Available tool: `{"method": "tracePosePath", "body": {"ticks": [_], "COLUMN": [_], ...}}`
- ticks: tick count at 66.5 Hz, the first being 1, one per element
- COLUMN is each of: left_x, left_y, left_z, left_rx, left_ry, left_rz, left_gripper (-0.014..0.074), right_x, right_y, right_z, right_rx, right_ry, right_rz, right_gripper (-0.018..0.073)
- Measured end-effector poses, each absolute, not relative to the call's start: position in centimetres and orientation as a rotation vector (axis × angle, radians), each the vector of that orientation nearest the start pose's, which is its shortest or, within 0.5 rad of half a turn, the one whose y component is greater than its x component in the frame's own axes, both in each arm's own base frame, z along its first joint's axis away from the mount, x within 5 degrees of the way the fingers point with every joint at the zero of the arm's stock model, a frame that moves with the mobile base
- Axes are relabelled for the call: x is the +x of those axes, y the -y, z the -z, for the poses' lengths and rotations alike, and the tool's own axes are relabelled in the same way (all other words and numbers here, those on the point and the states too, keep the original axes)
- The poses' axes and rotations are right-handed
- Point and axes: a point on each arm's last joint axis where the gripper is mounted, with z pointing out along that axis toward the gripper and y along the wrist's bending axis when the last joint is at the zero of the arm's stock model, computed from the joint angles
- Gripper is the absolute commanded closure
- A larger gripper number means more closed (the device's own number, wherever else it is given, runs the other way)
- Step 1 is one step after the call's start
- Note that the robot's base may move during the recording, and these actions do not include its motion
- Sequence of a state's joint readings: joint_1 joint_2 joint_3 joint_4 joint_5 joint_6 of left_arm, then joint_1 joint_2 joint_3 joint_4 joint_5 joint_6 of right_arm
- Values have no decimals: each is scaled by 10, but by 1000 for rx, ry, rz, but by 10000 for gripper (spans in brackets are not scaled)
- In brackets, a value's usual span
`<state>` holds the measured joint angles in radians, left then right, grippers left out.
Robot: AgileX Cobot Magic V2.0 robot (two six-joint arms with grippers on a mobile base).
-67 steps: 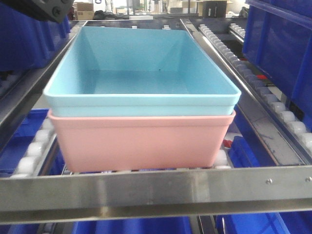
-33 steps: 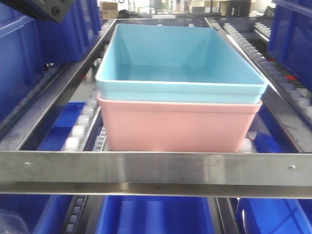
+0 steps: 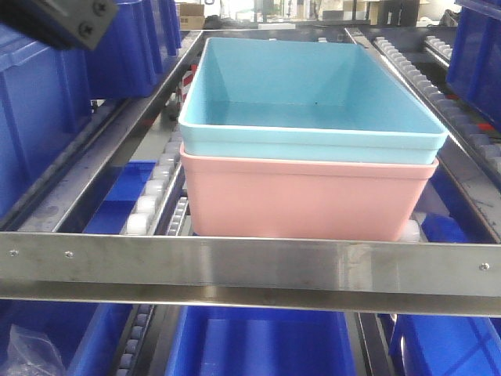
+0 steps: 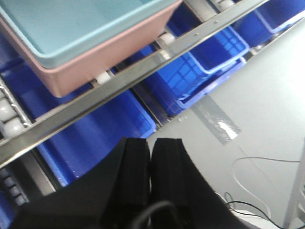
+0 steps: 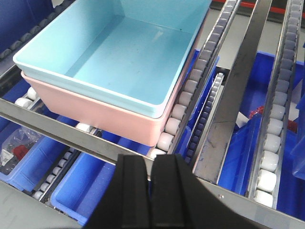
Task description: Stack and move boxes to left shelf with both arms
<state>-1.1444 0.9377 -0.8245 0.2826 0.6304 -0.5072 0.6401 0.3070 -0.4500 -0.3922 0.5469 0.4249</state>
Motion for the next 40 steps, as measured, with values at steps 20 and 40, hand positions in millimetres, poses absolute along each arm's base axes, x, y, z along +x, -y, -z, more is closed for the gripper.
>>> {"method": "tracePosePath", "body": {"ticks": [20, 40], "left_x": [80, 57], "left_y": [93, 27], "left_z": [-300, -223], "left_rx": [737, 308], "left_ry": [-1875, -1696], "left_rz": [599, 407], "left_gripper": [606, 606], "right_x": [65, 65], "right_y": [-26, -26], "right_z": [-299, -299], "right_rx": [-373, -373], "right_ry": [-1821, -1821], "right_rz": [-320, -320], "right_gripper": [506, 506]}}
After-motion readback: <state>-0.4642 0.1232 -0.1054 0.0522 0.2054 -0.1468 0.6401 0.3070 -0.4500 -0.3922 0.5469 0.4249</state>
